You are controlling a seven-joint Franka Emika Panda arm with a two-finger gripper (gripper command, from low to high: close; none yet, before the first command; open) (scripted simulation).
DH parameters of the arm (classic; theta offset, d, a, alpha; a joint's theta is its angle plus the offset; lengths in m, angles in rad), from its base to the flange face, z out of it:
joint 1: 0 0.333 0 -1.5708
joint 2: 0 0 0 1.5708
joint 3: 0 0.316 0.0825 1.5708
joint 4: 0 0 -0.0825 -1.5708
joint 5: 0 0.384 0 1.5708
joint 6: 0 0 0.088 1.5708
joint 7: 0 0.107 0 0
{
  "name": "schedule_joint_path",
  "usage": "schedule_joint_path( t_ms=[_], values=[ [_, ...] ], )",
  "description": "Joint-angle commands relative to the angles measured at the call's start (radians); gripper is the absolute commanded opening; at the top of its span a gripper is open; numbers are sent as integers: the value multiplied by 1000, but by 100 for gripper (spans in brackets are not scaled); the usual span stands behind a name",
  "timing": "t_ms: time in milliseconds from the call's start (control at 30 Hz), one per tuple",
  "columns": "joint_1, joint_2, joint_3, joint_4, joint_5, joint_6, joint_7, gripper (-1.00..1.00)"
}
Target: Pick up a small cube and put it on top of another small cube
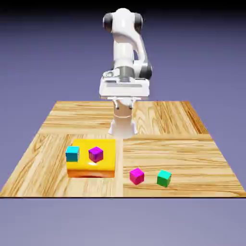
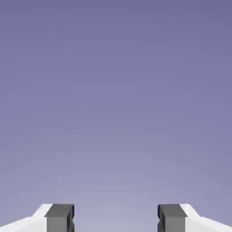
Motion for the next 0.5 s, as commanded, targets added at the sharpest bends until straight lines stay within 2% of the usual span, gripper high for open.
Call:
schedule_joint_path(
  t_ms=[0, 467],
  values=[
    [12, 36, -5, 16, -3, -22, -15, 0],
    [183, 544, -76, 241, -45, -328, -219, 0]
  ],
)
